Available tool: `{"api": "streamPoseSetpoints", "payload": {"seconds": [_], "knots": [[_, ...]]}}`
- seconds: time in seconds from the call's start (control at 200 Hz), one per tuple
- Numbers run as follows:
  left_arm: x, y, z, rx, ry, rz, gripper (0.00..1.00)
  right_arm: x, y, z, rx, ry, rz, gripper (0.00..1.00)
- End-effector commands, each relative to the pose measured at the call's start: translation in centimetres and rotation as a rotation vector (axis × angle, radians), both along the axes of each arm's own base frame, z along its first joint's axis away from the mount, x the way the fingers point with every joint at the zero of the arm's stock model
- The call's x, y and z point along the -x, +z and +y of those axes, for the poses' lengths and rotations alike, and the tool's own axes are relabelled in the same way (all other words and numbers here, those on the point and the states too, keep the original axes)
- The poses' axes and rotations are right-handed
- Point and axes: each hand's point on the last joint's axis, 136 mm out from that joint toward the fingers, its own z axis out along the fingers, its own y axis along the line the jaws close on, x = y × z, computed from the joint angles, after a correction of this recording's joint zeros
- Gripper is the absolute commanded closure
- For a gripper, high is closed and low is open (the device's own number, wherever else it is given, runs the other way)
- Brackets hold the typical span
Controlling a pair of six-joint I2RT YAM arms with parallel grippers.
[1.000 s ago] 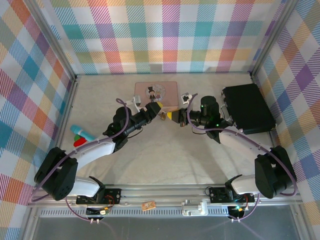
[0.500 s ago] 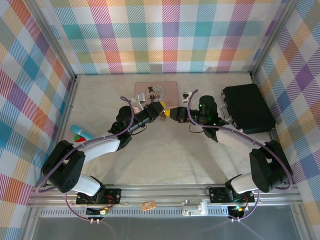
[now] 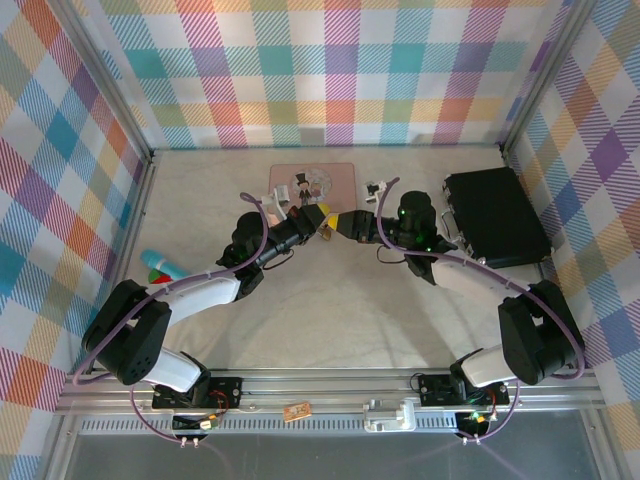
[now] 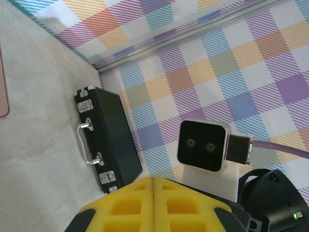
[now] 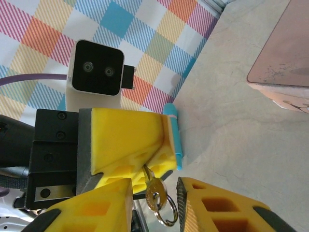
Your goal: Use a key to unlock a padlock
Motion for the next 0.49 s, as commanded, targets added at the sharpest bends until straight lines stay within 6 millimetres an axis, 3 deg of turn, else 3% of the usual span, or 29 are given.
{"api": "streamPoseSetpoints", "payload": {"seconds": [0.0,0.07,0.22,0.37,0.49], "knots": [[0.75,2.42,-0.1,0.043,-0.02,-0.069,1.0,0.13,0.7,-0.38,-0.026,-0.008,-0.025,0.72],[0.78,2.53,0.03,0.043,-0.015,-0.072,1.0,0.25,0.72,-0.2,-0.041,0.007,-0.022,0.82],[0.81,2.52,0.03,0.041,-0.015,-0.072,1.0,0.39,0.95,-0.04,-0.062,0.023,-0.033,0.88],[0.85,2.39,0.13,0.041,-0.011,-0.069,1.0,0.35,0.87,-0.14,-0.055,0.015,-0.044,1.0],[0.85,2.58,0.24,0.044,-0.008,-0.069,0.97,0.42,0.46,-0.21,-0.04,0.016,-0.06,1.0]]}}
